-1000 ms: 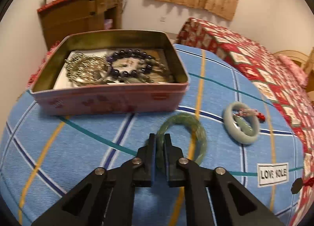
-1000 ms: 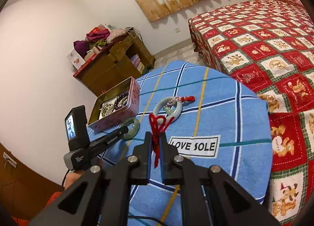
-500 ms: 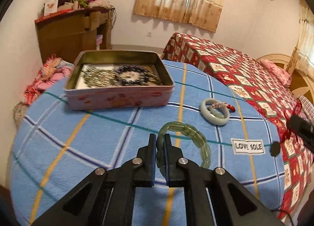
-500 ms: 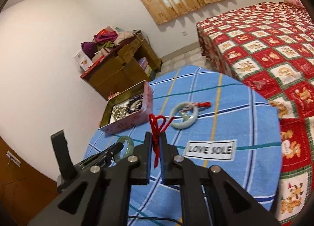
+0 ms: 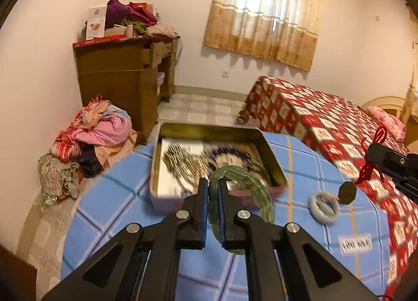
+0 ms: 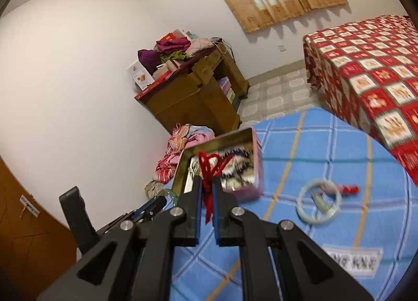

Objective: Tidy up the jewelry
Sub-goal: 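Carry the green bangle and red cord with both tools over the tin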

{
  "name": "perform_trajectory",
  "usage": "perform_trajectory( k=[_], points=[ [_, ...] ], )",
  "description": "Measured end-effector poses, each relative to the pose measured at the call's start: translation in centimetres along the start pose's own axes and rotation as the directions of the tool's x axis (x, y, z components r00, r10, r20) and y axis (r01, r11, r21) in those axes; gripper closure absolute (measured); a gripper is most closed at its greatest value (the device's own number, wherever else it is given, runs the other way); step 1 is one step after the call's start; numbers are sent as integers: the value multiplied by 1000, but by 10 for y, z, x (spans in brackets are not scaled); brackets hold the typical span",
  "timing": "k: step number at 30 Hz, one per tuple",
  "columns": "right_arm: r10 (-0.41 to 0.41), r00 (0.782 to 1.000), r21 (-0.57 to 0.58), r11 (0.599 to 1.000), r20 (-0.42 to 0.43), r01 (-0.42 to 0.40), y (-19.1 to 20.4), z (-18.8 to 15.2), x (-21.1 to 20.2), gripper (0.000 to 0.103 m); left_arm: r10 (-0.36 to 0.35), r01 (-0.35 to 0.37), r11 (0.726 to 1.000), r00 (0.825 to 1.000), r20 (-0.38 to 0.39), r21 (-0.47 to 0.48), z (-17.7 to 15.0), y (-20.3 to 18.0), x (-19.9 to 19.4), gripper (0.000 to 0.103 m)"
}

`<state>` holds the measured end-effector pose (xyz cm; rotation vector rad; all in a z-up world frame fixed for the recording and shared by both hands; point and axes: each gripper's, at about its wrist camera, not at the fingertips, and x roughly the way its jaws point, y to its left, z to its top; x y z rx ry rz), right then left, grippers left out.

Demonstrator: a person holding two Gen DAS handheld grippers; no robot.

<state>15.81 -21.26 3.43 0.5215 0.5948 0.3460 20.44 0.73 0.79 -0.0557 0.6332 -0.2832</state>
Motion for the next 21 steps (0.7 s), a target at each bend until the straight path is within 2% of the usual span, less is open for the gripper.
perform_trajectory(
  k=[5,13,16,18,21],
  points=[
    [2,999,1,1000,-35,-2,-1,12,52,93,27,-28,999,1000,-10,-24,12,12,38,97],
    [13,983,87,996,-184,4,-29,14,150,93,68,-73,995,995,-75,-70,13,31,92,97],
    [1,973,79,997,-229,18,-33,10,171,92,95,-101,993,991,-93,-62,10,34,103,97],
    [-13,969,83,996,-247,34,-37,8,176,89,110,-115,992,989,-98,-50,9,34,107,97],
    [-21,968,91,995,-250,45,-41,5,176,88,124,-128,991,988,-90,-42,10,34,107,97]
  ],
)
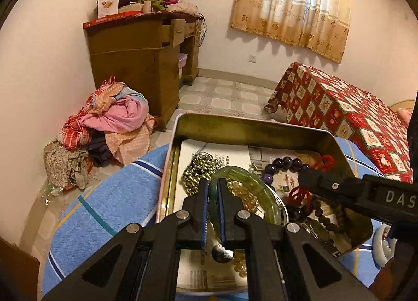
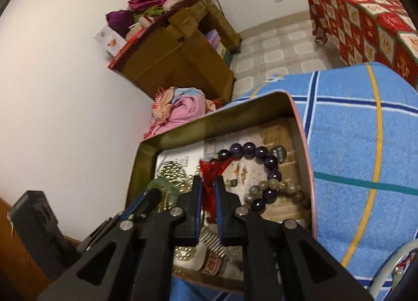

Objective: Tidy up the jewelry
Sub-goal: 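Carry the green bangle and red cord with both tools over the tin, then open both tools to drop the green bangle and red cord into the tin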

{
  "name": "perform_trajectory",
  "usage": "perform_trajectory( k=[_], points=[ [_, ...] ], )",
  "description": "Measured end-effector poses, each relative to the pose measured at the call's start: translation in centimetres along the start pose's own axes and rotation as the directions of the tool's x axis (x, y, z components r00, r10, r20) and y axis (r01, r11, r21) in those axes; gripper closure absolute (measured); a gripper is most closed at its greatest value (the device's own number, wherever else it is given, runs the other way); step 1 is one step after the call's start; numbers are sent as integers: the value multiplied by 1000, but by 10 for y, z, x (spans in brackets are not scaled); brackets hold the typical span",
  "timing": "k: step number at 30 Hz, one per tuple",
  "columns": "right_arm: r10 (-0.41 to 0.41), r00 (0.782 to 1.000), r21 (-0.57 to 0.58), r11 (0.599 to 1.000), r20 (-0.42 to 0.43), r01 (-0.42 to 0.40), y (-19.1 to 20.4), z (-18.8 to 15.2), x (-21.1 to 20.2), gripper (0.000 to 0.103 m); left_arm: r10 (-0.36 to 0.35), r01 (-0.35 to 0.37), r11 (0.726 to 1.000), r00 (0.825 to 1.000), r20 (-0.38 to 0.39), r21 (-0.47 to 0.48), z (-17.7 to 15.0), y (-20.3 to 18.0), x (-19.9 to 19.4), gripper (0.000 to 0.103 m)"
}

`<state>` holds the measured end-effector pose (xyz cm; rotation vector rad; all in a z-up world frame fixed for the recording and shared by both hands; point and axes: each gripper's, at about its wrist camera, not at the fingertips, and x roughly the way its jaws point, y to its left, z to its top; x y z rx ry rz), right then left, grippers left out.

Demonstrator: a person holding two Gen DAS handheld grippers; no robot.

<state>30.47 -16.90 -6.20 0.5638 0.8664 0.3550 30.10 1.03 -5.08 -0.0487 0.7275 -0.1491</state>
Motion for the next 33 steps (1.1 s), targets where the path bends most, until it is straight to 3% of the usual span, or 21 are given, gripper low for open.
perform_trajectory(
  k=[3,4,6,7,9,11,14,19,22,27,33],
  points=[
    [9,1000,-17,1000,11,-8,4,-1,-4,75,-6,6,1000,1000,-4,4,1,-2,-2,92],
    [12,1000,-28,1000,26,-11,7,-3,-9,66,-15,15,1000,1000,-1,8,0,-3,-4,89],
    [13,998,-50,999,54,-11,14,-5,-17,53,-10,10,1000,1000,6,15,3,-5,-7,57],
    [-9,997,-62,998,82,14,18,-6,-26,48,-31,31,999,999,15,16,3,-6,-11,52],
    [-51,987,-80,995,154,64,25,-10,-41,47,-29,28,999,998,48,18,5,-8,-22,29],
    [-64,983,-85,993,175,80,25,-13,-50,47,-32,29,999,996,86,29,4,-10,-32,24],
    [-97,978,-44,993,187,107,19,-16,-64,47,-5,3,999,996,85,32,1,-8,-40,24],
    [-147,963,26,989,225,145,6,-44,-103,47,-18,16,999,997,80,28,-22,-2,-66,24],
    [-179,960,29,984,214,177,1,-76,-121,47,-61,60,998,996,60,28,-37,-4,-78,24],
    [-222,956,33,975,193,220,-3,-110,-140,47,-47,45,997,998,35,70,-58,-25,-98,24],
    [-259,948,34,966,183,258,-3,-130,-157,47,-54,54,996,998,6,75,-80,-38,-120,24]
  ],
)
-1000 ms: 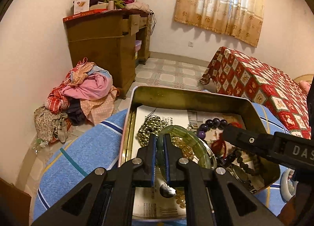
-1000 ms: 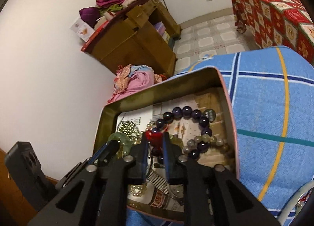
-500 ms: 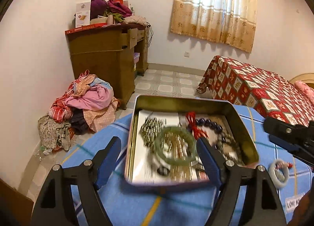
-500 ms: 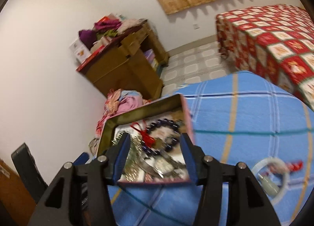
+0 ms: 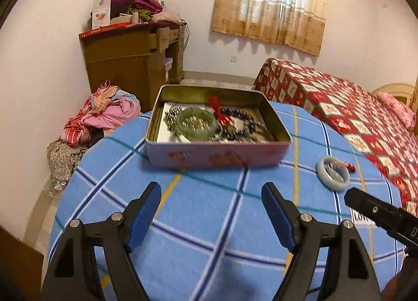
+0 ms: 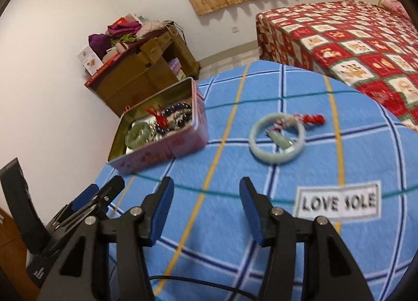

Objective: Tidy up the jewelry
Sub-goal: 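Open both tools to drop the green bangle and red cord into the tin, then lower the right tool onto the white jade bangle's pendant cord and close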

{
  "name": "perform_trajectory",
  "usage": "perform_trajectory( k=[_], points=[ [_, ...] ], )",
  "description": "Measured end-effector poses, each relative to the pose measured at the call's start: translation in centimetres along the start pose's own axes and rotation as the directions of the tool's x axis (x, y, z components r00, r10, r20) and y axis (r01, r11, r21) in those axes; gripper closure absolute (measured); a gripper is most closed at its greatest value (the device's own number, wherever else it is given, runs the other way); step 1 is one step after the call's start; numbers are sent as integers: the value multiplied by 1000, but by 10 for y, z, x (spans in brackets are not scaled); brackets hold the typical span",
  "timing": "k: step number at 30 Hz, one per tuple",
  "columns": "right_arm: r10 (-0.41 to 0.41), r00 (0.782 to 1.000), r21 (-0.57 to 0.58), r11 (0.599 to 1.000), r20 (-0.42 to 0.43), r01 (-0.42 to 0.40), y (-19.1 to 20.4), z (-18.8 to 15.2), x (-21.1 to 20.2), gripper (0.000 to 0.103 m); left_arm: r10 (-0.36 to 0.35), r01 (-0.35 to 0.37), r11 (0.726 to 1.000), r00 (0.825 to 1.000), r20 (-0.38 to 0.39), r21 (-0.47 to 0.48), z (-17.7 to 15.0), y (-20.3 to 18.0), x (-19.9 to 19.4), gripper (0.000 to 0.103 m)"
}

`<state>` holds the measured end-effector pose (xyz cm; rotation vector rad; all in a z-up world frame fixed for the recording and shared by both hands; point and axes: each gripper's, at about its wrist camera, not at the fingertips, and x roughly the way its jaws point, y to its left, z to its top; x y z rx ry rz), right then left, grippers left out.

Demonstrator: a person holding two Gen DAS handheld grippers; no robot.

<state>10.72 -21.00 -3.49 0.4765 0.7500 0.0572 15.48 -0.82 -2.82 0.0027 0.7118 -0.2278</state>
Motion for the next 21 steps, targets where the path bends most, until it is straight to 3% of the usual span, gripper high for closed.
perform_trajectory(
  k=[9,21],
  points=[
    [-89,993,-78,992,76,95,5,-21,-38,47,19,-20,998,1000,18,59,-21,-16,-35,24],
    [-114,991,-20,993,63,115,-28,-26,-47,53,-22,23,994,1000,-14,103,-35,-39,-35,24]
  ],
)
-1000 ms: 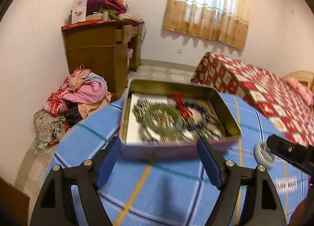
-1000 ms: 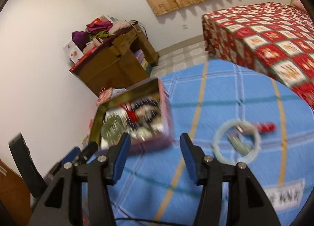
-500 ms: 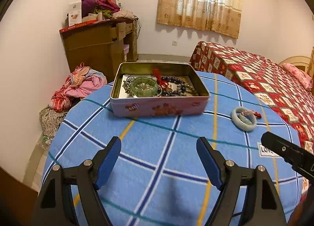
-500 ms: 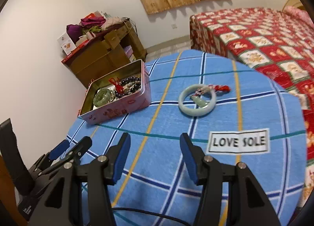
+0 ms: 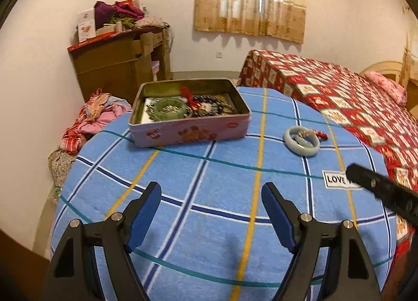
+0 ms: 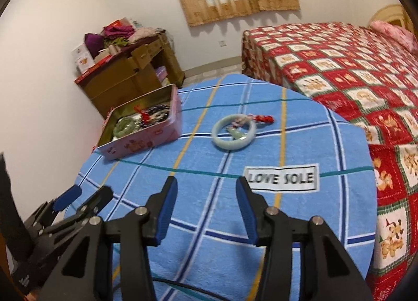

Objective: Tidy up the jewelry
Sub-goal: 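Lower the right tool onto the white jade bangle's pendant cord and close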

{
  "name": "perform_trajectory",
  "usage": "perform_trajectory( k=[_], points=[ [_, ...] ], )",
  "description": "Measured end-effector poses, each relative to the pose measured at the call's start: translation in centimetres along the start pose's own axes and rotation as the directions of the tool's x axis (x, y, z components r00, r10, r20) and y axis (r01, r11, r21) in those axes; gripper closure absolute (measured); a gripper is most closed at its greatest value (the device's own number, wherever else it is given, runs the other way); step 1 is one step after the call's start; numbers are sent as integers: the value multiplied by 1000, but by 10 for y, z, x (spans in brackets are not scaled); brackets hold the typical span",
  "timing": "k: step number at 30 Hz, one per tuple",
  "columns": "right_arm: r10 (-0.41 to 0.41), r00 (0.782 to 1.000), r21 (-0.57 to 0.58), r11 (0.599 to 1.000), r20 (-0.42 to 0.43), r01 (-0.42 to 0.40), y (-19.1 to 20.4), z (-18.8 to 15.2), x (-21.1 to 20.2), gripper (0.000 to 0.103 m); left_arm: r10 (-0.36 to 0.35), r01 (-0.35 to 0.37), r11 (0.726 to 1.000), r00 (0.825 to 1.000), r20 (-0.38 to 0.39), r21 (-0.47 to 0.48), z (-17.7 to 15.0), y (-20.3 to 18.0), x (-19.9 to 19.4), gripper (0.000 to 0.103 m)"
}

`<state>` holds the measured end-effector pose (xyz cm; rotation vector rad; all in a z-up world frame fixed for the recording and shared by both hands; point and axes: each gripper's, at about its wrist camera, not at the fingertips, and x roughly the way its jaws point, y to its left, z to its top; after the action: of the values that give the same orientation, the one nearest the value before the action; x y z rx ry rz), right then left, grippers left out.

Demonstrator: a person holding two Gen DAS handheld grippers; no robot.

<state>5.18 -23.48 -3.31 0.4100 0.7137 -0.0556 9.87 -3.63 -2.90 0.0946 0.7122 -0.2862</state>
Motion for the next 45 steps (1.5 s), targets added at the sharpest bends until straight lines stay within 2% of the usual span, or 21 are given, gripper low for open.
perform_trajectory(
  k=[4,8,10,13,18,20,21,22,26,27,30,34,38,39,41,43,45],
  points=[
    [-3,1000,56,998,-14,4,-25,19,13,54,-15,15,1000,999,-29,9,-3,-6,10,24],
    [-41,999,47,998,-16,41,-40,49,35,55,-29,29,1000,998,-48,-2,-3,-6,18,24],
    [-28,999,52,998,-35,30,-48,64,52,55,-28,27,1000,998,-56,-7,-2,-4,22,24],
    [-23,997,17,1000,-72,24,-52,78,78,55,-34,33,999,997,-72,-21,1,0,30,24],
    [-35,989,-62,998,-145,26,-50,82,112,56,-25,24,1000,997,-80,-12,7,2,40,24],
    [-27,985,-88,996,-170,12,-48,81,118,69,-27,26,1000,996,-83,-13,10,2,45,24],
    [-27,984,-100,995,-176,10,-48,81,118,74,-31,30,999,996,-85,-17,11,2,47,24],
    [-22,982,-108,994,-188,1,-48,79,118,86,-35,33,999,995,-89,-20,13,2,50,24],
    [21,981,-65,997,-195,-34,-55,76,109,90,-57,55,998,993,-102,-29,17,-1,58,24],
    [37,984,-47,998,-174,-45,-58,76,101,93,-67,64,998,992,-104,-29,19,-2,60,24],
    [85,990,-15,996,-112,-87,-59,78,78,94,-75,74,997,992,-99,-16,22,-9,63,24],
    [89,994,-36,995,-66,-92,-55,82,61,94,-94,94,996,990,-103,-9,26,-17,68,24],
    [40,995,-108,993,-93,-50,-47,88,81,86,-105,105,994,989,-106,-6,27,-24,69,24],
    [32,993,-118,992,-118,-46,-47,88,90,76,-107,108,994,989,-103,-3,27,-25,68,24],
    [41,989,-106,993,-142,-56,-51,89,102,42,-105,106,994,989,-104,3,27,-25,68,24],
    [57,989,-78,995,-135,-68,-56,90,108,34,-98,99,995,990,-102,7,27,-24,68,24],
    [50,990,-74,995,-132,-60,-56,91,112,34,-92,93,996,990,-103,10,28,-23,70,24]
  ],
)
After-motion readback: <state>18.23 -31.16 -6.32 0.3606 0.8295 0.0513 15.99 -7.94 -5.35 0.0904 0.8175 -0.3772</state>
